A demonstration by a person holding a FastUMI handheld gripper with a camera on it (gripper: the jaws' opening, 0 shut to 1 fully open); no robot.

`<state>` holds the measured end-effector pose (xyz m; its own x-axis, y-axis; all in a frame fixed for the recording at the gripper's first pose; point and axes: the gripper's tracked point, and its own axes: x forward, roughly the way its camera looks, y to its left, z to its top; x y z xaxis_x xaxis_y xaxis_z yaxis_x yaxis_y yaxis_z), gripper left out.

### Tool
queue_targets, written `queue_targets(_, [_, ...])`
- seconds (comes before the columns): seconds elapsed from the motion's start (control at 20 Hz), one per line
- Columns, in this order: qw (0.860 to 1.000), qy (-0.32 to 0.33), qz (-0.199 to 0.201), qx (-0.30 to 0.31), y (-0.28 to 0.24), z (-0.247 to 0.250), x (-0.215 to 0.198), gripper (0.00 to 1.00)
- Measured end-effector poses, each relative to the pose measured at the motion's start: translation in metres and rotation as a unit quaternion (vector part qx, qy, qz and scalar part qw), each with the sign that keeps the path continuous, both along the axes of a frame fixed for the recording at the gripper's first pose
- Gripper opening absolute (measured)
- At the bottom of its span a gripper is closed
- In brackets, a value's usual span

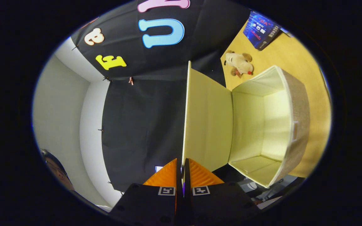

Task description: Open the storage box then place both shoes into the box .Put the left shoe in first, then the right shoe, with the right side of both shoes facing outward in a uniform manner.

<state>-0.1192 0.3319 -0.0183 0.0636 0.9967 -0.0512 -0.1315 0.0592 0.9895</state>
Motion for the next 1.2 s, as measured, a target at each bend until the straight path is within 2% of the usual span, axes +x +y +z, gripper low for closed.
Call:
queue_targets(0.45, [0.999, -0.034, 0.028, -0.028, 0.128, 0.024, -0.007, 0.05])
queue_targets(0.75, [0.997, -0.033, 0.036, -0.067, 0.205, -0.002, -0.011, 0.05])
queue_targets(0.95, [0.992, -0.051, 0.033, -0.111, 0.229, -0.032, -0.011, 0.06])
queue_targets(1.0, [0.990, -0.060, 0.032, -0.124, 0.231, -0.039, -0.013, 0.10])
queue_targets(1.1, [0.983, -0.089, 0.025, -0.160, 0.228, -0.056, -0.008, 0.27])
queue_targets(1.15, [0.980, -0.101, 0.021, -0.171, 0.223, -0.061, -0.005, 0.37])
queue_targets(1.2, [0.976, -0.115, 0.016, -0.184, 0.214, -0.065, -0.003, 0.57])
